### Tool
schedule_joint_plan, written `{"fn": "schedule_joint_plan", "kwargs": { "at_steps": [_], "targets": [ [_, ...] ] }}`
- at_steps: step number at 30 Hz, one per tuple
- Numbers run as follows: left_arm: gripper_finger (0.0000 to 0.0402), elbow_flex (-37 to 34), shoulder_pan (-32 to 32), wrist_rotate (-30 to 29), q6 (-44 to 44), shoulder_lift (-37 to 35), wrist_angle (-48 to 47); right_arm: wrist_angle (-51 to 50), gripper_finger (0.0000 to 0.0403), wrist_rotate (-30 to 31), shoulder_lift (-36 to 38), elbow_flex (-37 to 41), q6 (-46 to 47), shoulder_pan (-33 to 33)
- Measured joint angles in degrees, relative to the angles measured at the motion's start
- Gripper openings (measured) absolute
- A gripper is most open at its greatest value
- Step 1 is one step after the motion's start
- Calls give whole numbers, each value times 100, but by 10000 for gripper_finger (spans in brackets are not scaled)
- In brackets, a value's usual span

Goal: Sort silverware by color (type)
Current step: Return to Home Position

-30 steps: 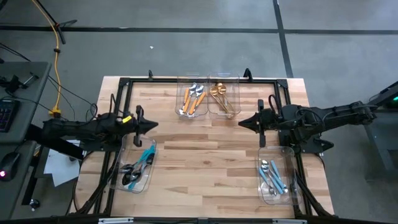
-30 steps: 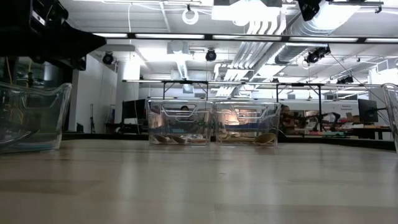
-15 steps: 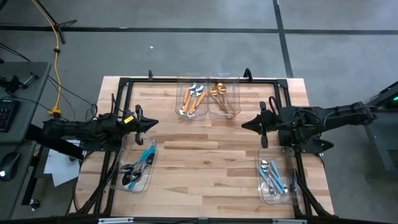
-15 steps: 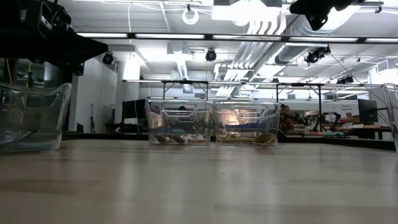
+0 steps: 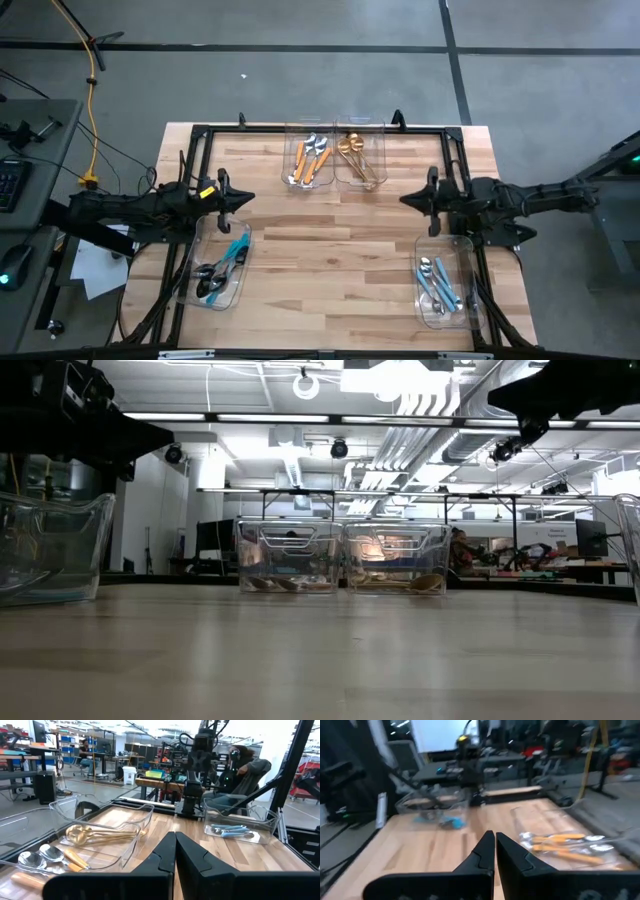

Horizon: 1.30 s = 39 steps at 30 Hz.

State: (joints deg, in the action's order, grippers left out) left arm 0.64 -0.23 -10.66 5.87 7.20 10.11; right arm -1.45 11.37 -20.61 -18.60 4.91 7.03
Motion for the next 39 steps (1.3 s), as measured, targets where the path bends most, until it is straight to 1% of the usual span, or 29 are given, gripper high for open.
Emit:
{"fn": "schedule_joint_plan", "kwargs": {
  "at_steps": [2,4,8,10,13,17,18,20,28,32,39],
  "targets": [
    [1,0,0,0,-1,0,0,9,0,-32,231,75,-89,-216],
    [1,0,-2,0,-2,0,0,19,0,-215,435,148,-87,-471],
    [1,2,-2,0,-4,0,0,107,0,-929,636,445,71,-910],
    [1,2,-1,-1,-4,0,0,255,0,-1130,654,699,90,-1017],
    [1,2,0,0,-4,0,0,572,0,-1149,655,1154,109,-1043],
    [1,2,0,0,-4,0,0,1291,0,-1159,655,1739,116,-1038],
    [0,2,0,0,-4,0,0,1310,0,-1162,659,1802,128,-1038],
    [1,2,0,0,-4,1,-2,1196,0,-1164,659,1802,99,-1024],
    [2,2,-1,-2,-7,1,0,1218,0,-1204,685,1804,-560,-875],
    [3,2,0,-2,-7,0,0,1052,0,-1162,683,1804,-214,-877],
    [3,2,0,-2,-7,0,0,856,0,-1160,685,1804,-233,-877]
  ]
}}
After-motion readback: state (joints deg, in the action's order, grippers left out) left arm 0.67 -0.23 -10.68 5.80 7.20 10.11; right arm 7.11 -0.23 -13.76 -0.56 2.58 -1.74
